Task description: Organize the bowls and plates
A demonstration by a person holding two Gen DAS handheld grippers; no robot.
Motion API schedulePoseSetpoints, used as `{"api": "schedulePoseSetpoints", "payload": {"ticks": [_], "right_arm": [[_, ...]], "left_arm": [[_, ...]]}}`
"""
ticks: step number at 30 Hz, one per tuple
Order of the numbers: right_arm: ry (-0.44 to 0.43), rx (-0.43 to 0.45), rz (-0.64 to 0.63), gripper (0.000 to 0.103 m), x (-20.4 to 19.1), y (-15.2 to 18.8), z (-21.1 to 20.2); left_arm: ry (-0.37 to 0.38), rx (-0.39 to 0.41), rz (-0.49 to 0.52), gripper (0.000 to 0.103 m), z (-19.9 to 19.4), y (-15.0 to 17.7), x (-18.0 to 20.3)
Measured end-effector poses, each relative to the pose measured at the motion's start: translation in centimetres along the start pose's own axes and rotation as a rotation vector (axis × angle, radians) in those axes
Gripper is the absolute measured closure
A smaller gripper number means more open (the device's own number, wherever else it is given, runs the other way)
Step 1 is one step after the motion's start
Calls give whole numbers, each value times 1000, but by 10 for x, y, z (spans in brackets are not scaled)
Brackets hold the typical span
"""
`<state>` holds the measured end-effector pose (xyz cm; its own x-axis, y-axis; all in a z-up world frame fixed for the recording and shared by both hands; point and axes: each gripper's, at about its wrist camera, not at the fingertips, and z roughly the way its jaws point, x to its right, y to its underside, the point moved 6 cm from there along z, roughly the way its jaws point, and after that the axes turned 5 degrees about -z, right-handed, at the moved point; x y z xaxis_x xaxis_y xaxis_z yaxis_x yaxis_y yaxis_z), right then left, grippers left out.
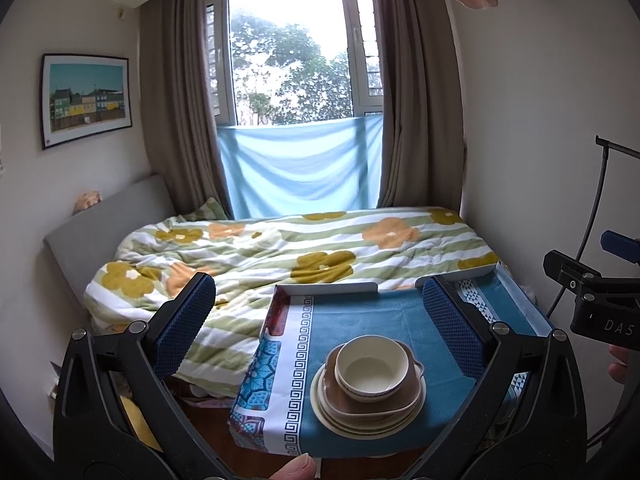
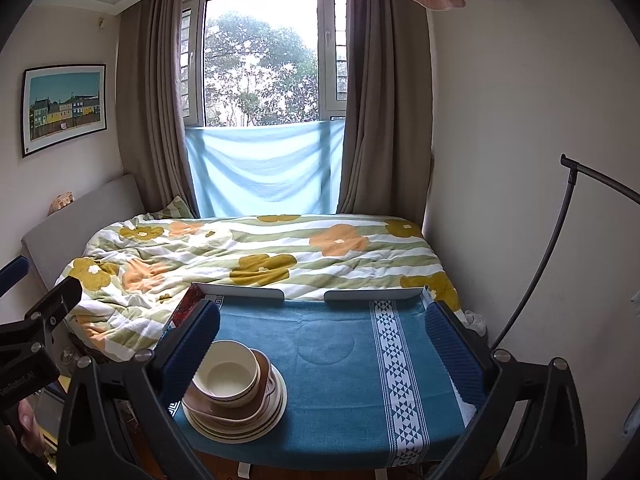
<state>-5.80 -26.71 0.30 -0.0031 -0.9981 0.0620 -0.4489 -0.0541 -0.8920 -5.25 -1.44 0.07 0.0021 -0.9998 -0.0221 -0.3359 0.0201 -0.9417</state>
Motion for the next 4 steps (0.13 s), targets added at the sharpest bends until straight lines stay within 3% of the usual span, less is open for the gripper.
{"api": "schedulePoseSetpoints", "payload": {"ticks": [4], "right_arm": [[-5, -1, -3, 1, -4, -2, 4]], "left_arm": [[-4, 13, -2, 0, 0, 0, -3]]}}
